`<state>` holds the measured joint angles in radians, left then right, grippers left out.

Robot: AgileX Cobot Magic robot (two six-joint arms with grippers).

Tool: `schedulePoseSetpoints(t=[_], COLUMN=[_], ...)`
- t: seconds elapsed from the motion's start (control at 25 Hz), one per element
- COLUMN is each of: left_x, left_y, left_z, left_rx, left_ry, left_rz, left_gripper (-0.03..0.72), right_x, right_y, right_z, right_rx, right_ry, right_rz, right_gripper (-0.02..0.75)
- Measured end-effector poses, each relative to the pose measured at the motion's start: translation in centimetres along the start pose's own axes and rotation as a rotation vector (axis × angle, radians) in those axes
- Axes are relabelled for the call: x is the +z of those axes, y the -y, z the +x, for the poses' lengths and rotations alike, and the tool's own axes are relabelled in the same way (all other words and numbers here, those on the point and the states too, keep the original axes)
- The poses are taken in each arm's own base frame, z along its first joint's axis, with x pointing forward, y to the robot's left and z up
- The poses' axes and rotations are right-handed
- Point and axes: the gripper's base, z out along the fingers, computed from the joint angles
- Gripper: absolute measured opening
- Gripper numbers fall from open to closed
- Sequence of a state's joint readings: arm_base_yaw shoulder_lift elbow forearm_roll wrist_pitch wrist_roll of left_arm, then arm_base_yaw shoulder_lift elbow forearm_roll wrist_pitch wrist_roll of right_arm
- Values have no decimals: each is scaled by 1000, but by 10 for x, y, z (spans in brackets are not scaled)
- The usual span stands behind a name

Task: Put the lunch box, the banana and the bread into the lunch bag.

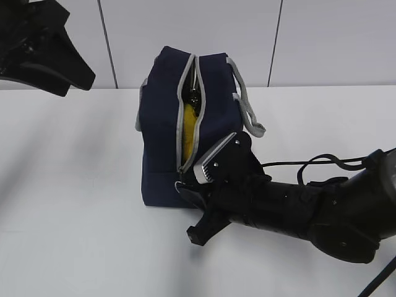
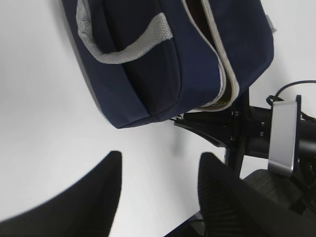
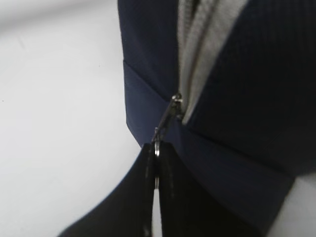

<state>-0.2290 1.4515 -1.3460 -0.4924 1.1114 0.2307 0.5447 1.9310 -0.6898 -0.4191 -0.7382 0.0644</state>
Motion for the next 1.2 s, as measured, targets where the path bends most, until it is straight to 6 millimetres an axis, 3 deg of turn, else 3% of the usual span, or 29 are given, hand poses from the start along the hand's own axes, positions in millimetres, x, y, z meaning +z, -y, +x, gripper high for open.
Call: schedulePoseSetpoints(t=[0.32,0.8,1.2], left_x=[0,0,0], left_y=[2,1,2], left_z=[0,-1,-2], left_rx=[-8,-8,-11], left_ry=[-2,14,21], left_rz=[17,13,17], left_gripper=[361,361,361], right_x=[2,-8,2], right_y=[2,24,29], right_z=[-4,2,-6], right_rx=[16,-19,-114], right_ry=[14,33,0], right_rz=[4,-82,-121], right_gripper=[-16,-16,-16])
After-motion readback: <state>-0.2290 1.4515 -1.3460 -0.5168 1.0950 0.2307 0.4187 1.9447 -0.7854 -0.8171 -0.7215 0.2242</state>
